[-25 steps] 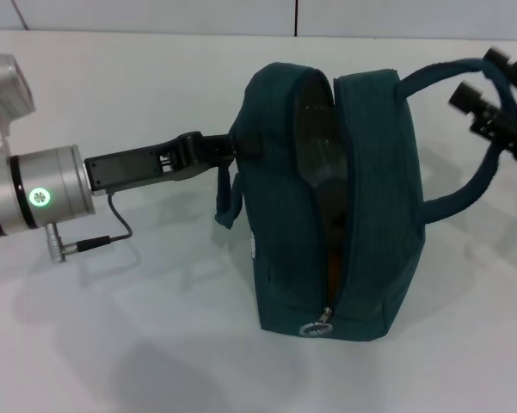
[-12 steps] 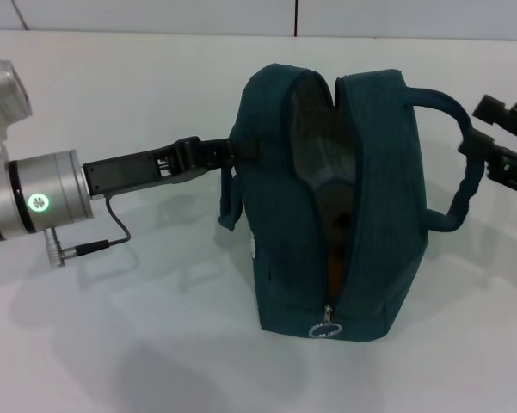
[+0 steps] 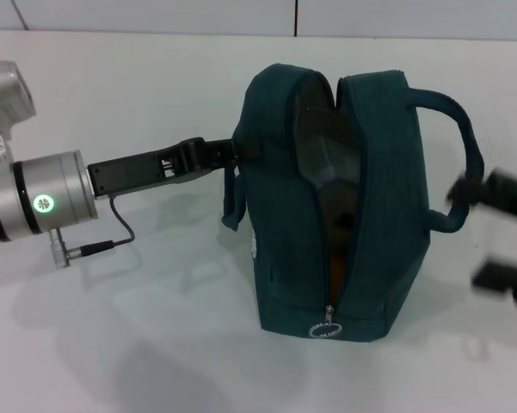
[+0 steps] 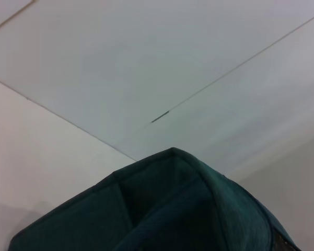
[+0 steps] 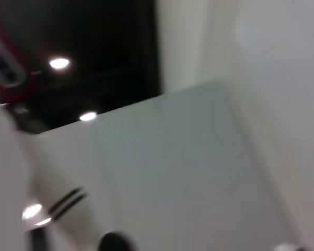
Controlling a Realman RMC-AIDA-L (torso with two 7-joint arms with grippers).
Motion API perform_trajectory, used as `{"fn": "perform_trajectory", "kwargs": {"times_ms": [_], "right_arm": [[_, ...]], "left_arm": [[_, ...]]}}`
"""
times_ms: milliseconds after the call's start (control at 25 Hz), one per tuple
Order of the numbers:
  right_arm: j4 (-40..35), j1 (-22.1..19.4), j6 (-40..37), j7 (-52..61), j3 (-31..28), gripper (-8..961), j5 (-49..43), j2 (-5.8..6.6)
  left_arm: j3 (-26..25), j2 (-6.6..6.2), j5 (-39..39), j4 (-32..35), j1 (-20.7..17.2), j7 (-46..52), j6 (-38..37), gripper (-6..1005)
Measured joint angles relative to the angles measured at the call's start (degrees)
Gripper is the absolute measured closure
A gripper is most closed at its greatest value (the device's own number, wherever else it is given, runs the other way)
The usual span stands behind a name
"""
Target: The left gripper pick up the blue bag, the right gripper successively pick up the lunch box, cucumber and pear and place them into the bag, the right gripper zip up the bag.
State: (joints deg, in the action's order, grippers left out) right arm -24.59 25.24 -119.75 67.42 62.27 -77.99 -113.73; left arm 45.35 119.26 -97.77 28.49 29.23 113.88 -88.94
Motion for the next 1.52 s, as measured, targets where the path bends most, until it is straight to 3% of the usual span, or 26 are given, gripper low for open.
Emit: {"fn": "perform_trajectory", "kwargs": {"times_ms": [280,400,560,800,1240,1520], "right_arm": [[0.4,4.1,-1.4,0.6,0.2,275,-13.5,-0.38],[0.7,5.4,3.1,3.4,0.2,277,-20.9,-1.17],[0.7,5.9,8.8,6.1,1.6,279,-24.3,-1.58],[0.8,6.6,22.3,11.9,8.3,283,-25.0,-1.80],[0.8,7.5,29.6,12.7,9.2,289,-24.0,-2.36],[0.9,8.6,29.5,12.8,11.1,293,-23.6,-2.46]], "left_arm": [[0.0,0.01,0.2,-0.6,0.1,0.0,0.1,931],[0.0,0.01,0.2,-0.6,0.2,0.0,0.1,931],[0.0,0.01,0.3,-0.6,0.2,0.0,0.2,932],[0.0,0.01,0.3,-0.6,0.5,0.1,0.2,932],[-0.1,0.00,0.5,-0.6,0.7,0.1,0.2,932],[-0.1,0.00,0.5,-0.6,0.6,0.0,0.6,932]]}}
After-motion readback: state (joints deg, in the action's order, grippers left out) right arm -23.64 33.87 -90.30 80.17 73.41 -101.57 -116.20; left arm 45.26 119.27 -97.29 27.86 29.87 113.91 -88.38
